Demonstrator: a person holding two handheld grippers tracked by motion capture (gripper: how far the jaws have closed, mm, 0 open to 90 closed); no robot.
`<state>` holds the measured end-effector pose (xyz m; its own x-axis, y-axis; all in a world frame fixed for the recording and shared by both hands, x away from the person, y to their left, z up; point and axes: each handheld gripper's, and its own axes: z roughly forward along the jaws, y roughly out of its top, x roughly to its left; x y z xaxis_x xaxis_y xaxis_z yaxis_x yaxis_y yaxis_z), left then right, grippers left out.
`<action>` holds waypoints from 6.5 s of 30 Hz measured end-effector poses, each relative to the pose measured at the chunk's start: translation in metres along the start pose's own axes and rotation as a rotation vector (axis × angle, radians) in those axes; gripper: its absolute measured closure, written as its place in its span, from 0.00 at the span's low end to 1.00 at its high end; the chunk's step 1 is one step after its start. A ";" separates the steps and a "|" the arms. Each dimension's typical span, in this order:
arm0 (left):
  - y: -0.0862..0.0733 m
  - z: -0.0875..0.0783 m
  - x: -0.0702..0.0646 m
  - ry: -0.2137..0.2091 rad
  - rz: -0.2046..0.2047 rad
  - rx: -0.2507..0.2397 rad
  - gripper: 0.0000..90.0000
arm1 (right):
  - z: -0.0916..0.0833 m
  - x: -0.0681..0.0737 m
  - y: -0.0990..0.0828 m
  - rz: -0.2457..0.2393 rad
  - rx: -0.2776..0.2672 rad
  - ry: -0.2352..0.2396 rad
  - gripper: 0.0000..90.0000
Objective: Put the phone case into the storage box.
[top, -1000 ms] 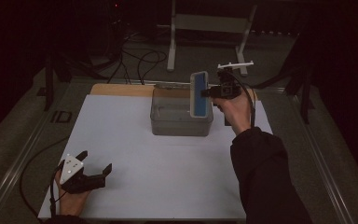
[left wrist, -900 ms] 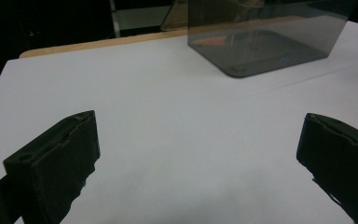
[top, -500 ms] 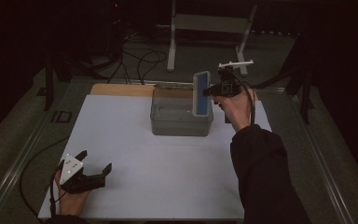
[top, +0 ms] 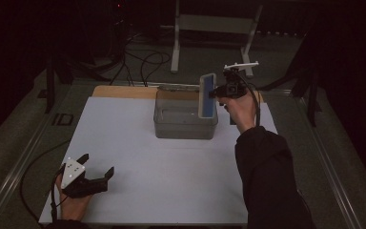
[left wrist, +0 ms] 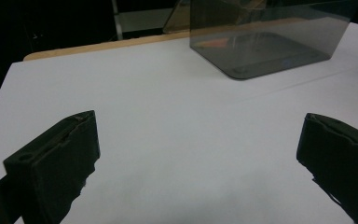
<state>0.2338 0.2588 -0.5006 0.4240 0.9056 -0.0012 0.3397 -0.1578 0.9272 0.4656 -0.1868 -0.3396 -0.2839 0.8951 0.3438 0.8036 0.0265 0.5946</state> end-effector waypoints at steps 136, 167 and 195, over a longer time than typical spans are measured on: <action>0.000 -0.001 0.000 -0.002 -0.002 -0.009 0.00 | 0.066 -0.023 -0.004 0.041 0.174 -0.196 0.90; 0.000 -0.002 0.000 -0.002 -0.003 -0.012 0.00 | 0.086 -0.025 -0.008 0.053 0.222 -0.235 0.89; 0.000 -0.001 0.000 -0.003 -0.005 -0.013 0.00 | 0.101 -0.024 -0.013 0.048 0.264 -0.283 0.89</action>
<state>0.2329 0.2595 -0.4999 0.4251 0.9051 -0.0065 0.3307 -0.1485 0.9320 0.5145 -0.1643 -0.4290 -0.1164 0.9846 0.1305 0.9301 0.0619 0.3621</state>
